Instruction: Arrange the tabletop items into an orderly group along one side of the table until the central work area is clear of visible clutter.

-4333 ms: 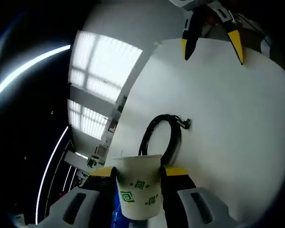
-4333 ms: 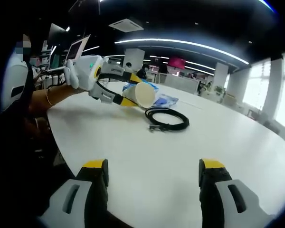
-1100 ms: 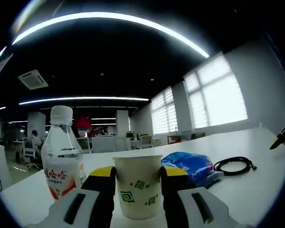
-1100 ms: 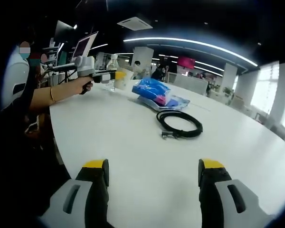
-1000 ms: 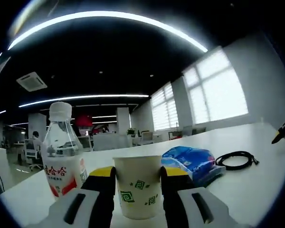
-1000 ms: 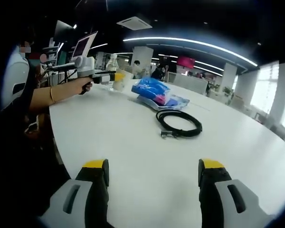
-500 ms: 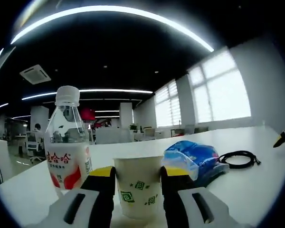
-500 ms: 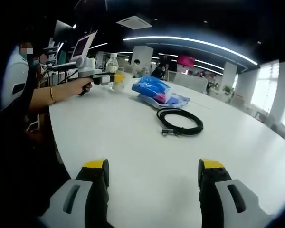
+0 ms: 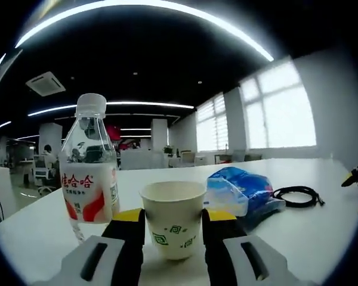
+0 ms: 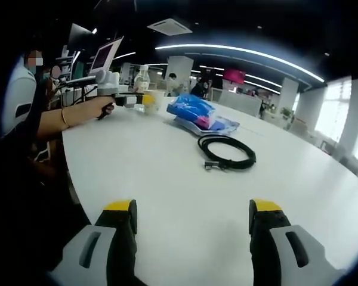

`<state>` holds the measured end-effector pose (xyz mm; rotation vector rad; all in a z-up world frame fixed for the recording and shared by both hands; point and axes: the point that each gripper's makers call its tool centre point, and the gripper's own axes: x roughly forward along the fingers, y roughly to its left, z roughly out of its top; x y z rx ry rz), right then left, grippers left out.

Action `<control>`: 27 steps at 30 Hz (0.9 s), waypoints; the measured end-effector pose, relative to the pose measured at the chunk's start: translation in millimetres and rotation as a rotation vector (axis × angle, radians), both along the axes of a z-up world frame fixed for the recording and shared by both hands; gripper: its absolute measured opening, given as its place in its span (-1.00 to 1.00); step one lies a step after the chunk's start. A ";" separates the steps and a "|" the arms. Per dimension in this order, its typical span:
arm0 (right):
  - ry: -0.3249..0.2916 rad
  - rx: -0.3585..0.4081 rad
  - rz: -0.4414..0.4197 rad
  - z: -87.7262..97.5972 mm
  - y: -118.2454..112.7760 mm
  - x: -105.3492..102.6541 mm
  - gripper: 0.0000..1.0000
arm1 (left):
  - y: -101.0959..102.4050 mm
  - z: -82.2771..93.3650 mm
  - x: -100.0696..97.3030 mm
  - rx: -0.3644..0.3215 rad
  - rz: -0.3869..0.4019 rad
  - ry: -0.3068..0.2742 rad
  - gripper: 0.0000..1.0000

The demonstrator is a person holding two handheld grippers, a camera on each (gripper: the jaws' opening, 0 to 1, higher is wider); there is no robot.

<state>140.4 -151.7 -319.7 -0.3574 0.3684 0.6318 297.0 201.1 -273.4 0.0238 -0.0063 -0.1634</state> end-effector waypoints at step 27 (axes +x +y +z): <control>0.000 0.041 -0.020 10.5 -1.3 1.5 0.52 | -23.2 26.0 -22.4 -0.019 -0.014 0.006 0.28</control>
